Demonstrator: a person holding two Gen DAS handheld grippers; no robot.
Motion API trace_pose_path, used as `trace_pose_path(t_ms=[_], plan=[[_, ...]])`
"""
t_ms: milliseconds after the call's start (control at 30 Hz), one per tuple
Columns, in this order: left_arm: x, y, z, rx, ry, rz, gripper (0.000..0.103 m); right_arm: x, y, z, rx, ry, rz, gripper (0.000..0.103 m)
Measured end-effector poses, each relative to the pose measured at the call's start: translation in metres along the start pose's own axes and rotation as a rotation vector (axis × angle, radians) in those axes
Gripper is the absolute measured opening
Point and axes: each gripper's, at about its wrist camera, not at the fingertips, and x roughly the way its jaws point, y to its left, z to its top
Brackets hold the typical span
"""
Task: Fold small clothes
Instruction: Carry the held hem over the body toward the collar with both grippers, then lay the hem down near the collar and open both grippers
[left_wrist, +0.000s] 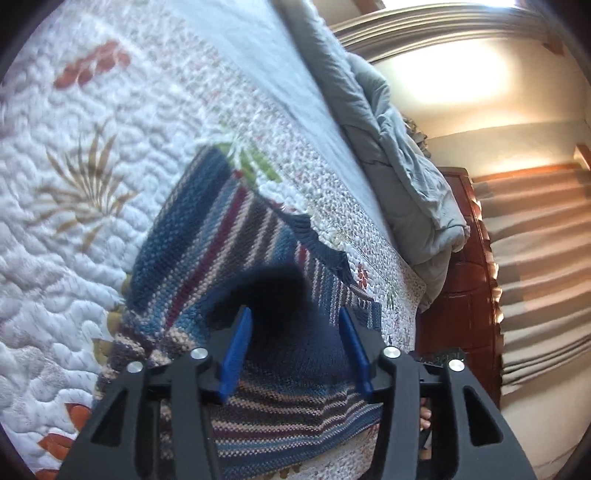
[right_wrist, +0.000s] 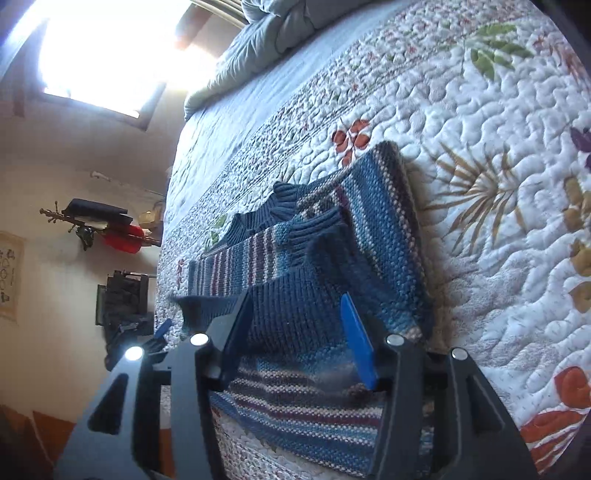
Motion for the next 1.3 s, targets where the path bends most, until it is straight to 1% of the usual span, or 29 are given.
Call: trace_pose_path(t_ms=[67, 133, 167, 267, 367, 467, 567, 633, 767, 900, 967, 1000, 1033, 1067, 1100, 1133, 1167, 1200, 1233, 1300], plan=[[-0.008, -0.008, 0.001, 0.048, 0.001, 0.016, 0.054, -0.005, 0.000, -0.001, -0.018, 0.004, -0.019, 0.050], [-0.013, -0.015, 0.003, 0.093, 0.003, 0.042, 0.063, -0.007, 0.000, -0.001, -0.037, 0.009, -0.037, 0.050], [-0.013, -0.017, 0.003, 0.109, 0.007, 0.051, 0.065, -0.007, 0.001, 0.000, -0.055, 0.011, -0.046, 0.050], [-0.005, -0.021, 0.007, 0.174, 0.057, 0.108, 0.070, -0.002, 0.003, 0.002, -0.091, 0.032, -0.055, 0.050], [0.015, -0.020, 0.011, 0.230, 0.134, 0.184, 0.071, 0.008, 0.005, 0.005, -0.122, 0.055, -0.068, 0.050], [0.031, -0.018, 0.017, 0.257, 0.177, 0.195, 0.071, 0.019, 0.007, 0.009, -0.155, 0.077, -0.089, 0.050], [0.046, -0.011, 0.024, 0.272, 0.199, 0.225, 0.072, 0.029, 0.010, 0.015, -0.183, 0.093, -0.107, 0.051], [0.057, -0.008, 0.027, 0.284, 0.218, 0.252, 0.072, 0.032, 0.010, 0.018, -0.195, 0.096, -0.115, 0.055], [0.076, -0.008, 0.030, 0.325, 0.257, 0.307, 0.072, 0.039, 0.009, 0.026, -0.217, 0.118, -0.129, 0.057], [0.084, -0.011, 0.031, 0.367, 0.284, 0.322, 0.072, 0.046, 0.006, 0.031, -0.249, 0.138, -0.147, 0.057], [0.085, -0.012, 0.032, 0.383, 0.292, 0.322, 0.069, 0.050, 0.004, 0.033, -0.256, 0.145, -0.151, 0.057], [0.085, -0.013, 0.032, 0.399, 0.287, 0.327, 0.062, 0.052, 0.003, 0.034, -0.258, 0.147, -0.153, 0.057], [0.084, -0.013, 0.032, 0.416, 0.280, 0.341, 0.052, 0.054, 0.002, 0.034, -0.262, 0.147, -0.156, 0.057], [0.084, -0.014, 0.031, 0.431, 0.277, 0.352, 0.047, 0.056, 0.002, 0.035, -0.268, 0.149, -0.159, 0.057], [0.084, -0.014, 0.031, 0.445, 0.275, 0.362, 0.036, 0.057, 0.004, 0.035, -0.277, 0.153, -0.160, 0.054], [0.081, -0.014, 0.030, 0.455, 0.270, 0.363, 0.027, 0.056, 0.005, 0.035, -0.288, 0.152, -0.152, 0.052], [0.080, -0.014, 0.029, 0.458, 0.270, 0.353, 0.024, 0.054, 0.008, 0.034, -0.299, 0.148, -0.144, 0.052], [0.078, -0.015, 0.028, 0.470, 0.266, 0.352, 0.017, 0.053, 0.009, 0.033, -0.308, 0.146, -0.143, 0.050], [0.077, -0.016, 0.026, 0.488, 0.265, 0.352, 0.014, 0.052, 0.011, 0.031, -0.320, 0.145, -0.143, 0.047], [0.076, -0.019, 0.022, 0.521, 0.261, 0.354, 0.013, 0.048, 0.016, 0.026, -0.354, 0.144, -0.137, 0.045]])
